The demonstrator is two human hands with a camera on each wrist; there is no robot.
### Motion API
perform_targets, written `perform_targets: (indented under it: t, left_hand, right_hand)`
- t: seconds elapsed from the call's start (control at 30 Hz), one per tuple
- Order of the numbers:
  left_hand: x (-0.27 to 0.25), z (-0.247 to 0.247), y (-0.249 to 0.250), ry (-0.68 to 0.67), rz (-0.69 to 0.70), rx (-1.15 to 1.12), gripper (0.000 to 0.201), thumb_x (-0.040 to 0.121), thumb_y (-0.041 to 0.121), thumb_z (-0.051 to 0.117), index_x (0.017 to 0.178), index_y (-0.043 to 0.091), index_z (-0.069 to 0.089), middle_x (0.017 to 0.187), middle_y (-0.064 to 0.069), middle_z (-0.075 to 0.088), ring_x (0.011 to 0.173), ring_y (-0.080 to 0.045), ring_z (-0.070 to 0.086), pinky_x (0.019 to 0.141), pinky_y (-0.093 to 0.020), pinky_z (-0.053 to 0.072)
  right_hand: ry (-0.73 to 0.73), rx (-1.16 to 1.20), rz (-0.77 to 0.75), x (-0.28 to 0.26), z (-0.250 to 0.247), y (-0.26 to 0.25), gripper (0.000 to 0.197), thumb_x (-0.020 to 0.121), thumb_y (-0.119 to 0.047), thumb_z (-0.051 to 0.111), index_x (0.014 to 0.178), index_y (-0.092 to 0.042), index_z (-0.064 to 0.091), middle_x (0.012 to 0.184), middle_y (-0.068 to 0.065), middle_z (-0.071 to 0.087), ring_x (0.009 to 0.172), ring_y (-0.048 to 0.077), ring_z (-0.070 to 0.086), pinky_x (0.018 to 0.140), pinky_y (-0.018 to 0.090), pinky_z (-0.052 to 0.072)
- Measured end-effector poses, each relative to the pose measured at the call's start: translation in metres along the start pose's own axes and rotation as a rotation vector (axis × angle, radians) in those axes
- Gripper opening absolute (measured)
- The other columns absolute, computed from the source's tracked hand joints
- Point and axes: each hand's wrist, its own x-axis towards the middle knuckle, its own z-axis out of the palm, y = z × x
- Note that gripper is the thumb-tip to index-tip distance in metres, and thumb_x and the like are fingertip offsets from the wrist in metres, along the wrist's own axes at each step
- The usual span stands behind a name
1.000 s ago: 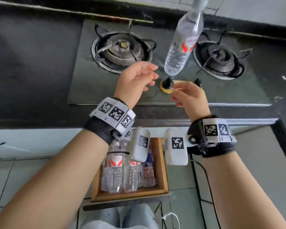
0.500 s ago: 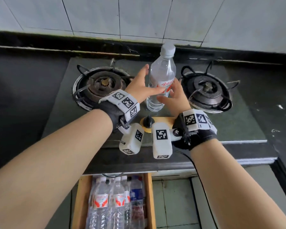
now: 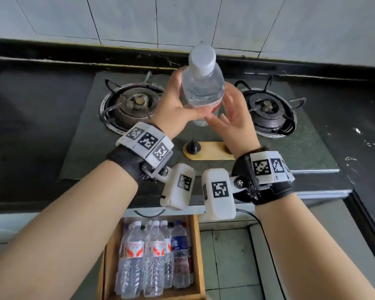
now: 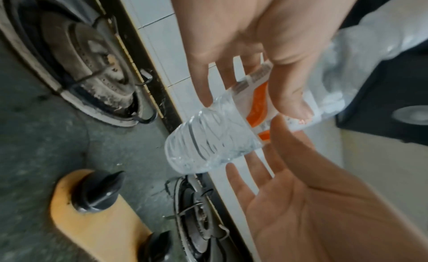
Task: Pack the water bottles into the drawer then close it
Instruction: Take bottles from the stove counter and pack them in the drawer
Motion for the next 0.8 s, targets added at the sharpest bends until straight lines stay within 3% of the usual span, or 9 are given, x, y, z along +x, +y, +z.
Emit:
perform_targets:
  t: [0.07, 0.13, 0.23, 0.33, 0.43, 0.5, 0.57, 0.7, 0.8]
  left_hand:
    - [-0.026, -0.01, 0.017, -0.037, 0.02, -0.018, 0.073, 0.057, 0.028, 0.077, 0.12, 0.032, 0.04, 0.13, -0.006, 0.053, 0.123, -0.021, 0.051, 0.104, -0.047, 0.044]
    - [-0.053, -0.021, 0.026, -0.078, 0.014, -0.043, 0.075, 0.055, 0.027, 0.078, 0.121, 0.028, 0.043, 0.126, -0.006, 0.057, 0.121, -0.021, 0.054, 0.103, -0.046, 0.045]
    - [-0.096, -0.041, 0.023, -0.117, 0.003, -0.021, 0.077, 0.054, 0.02, 0.083, 0.121, 0.018, 0.046, 0.114, 0.003, 0.059, 0.11, -0.013, 0.057, 0.096, -0.026, 0.05]
    - [-0.141, -0.054, 0.009, -0.171, -0.03, 0.009, 0.075, 0.061, 0.003, 0.083, 0.124, 0.017, 0.044, 0.118, 0.002, 0.055, 0.109, -0.009, 0.053, 0.08, -0.007, 0.048]
    - [-0.174, -0.061, -0.015, -0.196, -0.064, 0.037, 0.076, 0.061, 0.003, 0.083, 0.123, 0.02, 0.043, 0.126, -0.003, 0.053, 0.112, -0.01, 0.052, 0.082, -0.001, 0.044]
    - [-0.19, -0.063, -0.034, -0.2, -0.106, 0.083, 0.077, 0.06, 0.007, 0.084, 0.121, 0.028, 0.041, 0.122, 0.005, 0.051, 0.112, -0.006, 0.049, 0.087, 0.003, 0.038]
    - [-0.205, -0.061, -0.058, -0.217, -0.164, 0.118, 0.077, 0.06, 0.009, 0.084, 0.119, 0.031, 0.04, 0.112, 0.016, 0.047, 0.108, -0.002, 0.048, 0.089, 0.0, 0.036]
    - [-0.235, -0.053, -0.133, -0.252, -0.425, 0.126, 0.08, 0.058, 0.016, 0.086, 0.128, 0.021, 0.047, 0.126, 0.006, 0.052, 0.114, -0.009, 0.052, 0.097, -0.023, 0.044]
    - [-0.264, -0.053, -0.197, -0.275, -0.658, 0.137, 0.09, 0.057, 0.023, 0.085, 0.137, 0.023, 0.044, 0.14, 0.006, 0.05, 0.124, -0.01, 0.048, 0.109, -0.036, 0.038]
  right_hand:
    - [-0.014, 0.017, -0.08, -0.016, 0.007, -0.016, 0.061, 0.079, 0.007, 0.063, 0.129, -0.011, 0.033, 0.135, 0.014, 0.045, 0.116, -0.006, 0.05, 0.095, 0.012, 0.042]
    - [-0.066, -0.004, -0.121, -0.038, 0.017, -0.025, 0.069, 0.077, 0.011, 0.063, 0.134, -0.005, 0.028, 0.138, 0.023, 0.041, 0.122, 0.009, 0.048, 0.101, 0.021, 0.042]
    - [-0.157, -0.061, -0.125, -0.077, 0.039, -0.031, 0.076, 0.074, 0.013, 0.064, 0.134, -0.009, 0.022, 0.134, 0.011, 0.041, 0.12, -0.006, 0.046, 0.101, 0.015, 0.04]
    - [-0.204, -0.108, -0.064, -0.118, 0.06, -0.023, 0.079, 0.071, 0.019, 0.066, 0.128, -0.014, 0.023, 0.125, -0.006, 0.042, 0.111, -0.019, 0.047, 0.092, 0.006, 0.041]
    - [-0.211, -0.048, 0.095, -0.153, 0.074, -0.003, 0.082, 0.067, 0.001, 0.077, 0.129, -0.02, 0.029, 0.123, -0.008, 0.047, 0.111, -0.008, 0.051, 0.09, 0.013, 0.047]
    - [-0.178, -0.026, 0.183, -0.173, 0.083, 0.011, 0.084, 0.057, -0.03, 0.085, 0.124, -0.03, 0.035, 0.123, -0.012, 0.05, 0.113, -0.002, 0.054, 0.092, 0.018, 0.048]
    - [-0.169, 0.011, 0.293, -0.188, 0.089, 0.034, 0.084, 0.049, -0.047, 0.084, 0.119, -0.033, 0.04, 0.12, -0.014, 0.053, 0.109, -0.002, 0.057, 0.088, 0.019, 0.05]
    - [-0.153, 0.116, 0.5, -0.222, 0.101, 0.107, 0.085, 0.038, -0.028, 0.086, 0.112, -0.032, 0.044, 0.112, -0.009, 0.06, 0.1, -0.004, 0.063, 0.081, 0.019, 0.053]
    - [-0.116, 0.109, 0.63, -0.254, 0.114, 0.165, 0.092, 0.04, -0.039, 0.091, 0.119, -0.029, 0.044, 0.125, 0.017, 0.057, 0.118, 0.03, 0.058, 0.095, 0.049, 0.051]
